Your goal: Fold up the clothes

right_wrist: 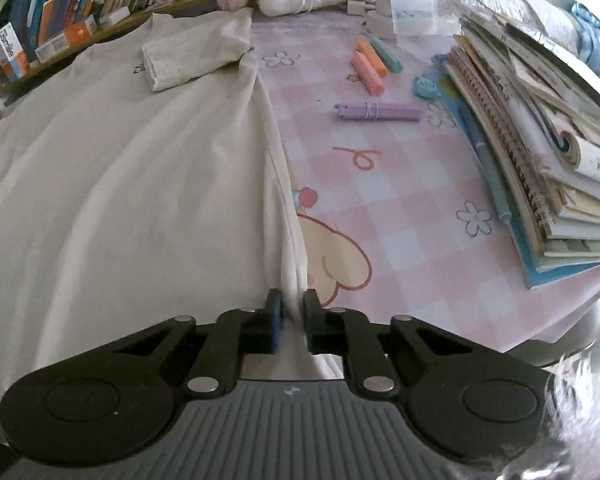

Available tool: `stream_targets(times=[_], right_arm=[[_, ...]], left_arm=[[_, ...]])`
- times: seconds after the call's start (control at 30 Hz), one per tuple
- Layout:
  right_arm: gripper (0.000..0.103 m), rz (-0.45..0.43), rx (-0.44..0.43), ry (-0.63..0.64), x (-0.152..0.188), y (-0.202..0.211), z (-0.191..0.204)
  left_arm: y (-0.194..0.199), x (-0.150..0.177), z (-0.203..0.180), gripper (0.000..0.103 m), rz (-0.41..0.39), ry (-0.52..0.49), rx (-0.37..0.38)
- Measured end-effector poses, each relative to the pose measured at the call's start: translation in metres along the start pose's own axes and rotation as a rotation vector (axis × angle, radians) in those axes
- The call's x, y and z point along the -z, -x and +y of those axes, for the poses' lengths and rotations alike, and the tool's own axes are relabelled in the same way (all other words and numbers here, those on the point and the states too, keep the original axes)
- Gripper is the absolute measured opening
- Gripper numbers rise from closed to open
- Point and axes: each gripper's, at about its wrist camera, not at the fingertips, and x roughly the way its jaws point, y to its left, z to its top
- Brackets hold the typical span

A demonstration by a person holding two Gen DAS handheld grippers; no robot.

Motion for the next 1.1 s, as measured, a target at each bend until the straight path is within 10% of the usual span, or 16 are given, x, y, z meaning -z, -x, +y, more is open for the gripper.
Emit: stream_targets(times=[0.23, 0.3, 0.7, 1.1], right_arm=[[0.012, 0.002, -0.01, 0.022, 0.001, 0.003, 0.0], [0.034, -0.017, 0.013, 0.031, 0.0, 0.004, 0.0], [0.086, -0.206, -0.055, 0.244, -0.032, 0.019, 0.024], [0.097, -0.209, -0.224, 0.331, -0.056, 0.016, 0.061]], left_arm=[[0.003, -0.002, 0.0, 0.096, -0.023, 0.093, -0.049], [0.002, -0.002, -0.002, 0.096, -0.021, 0.112, -0.066], [0.006, 0.01, -0.037, 0.096, -0.037, 0.145, -0.172], [0.021, 0.026, -0.054, 0.096, -0.061, 0.179, -0.282]])
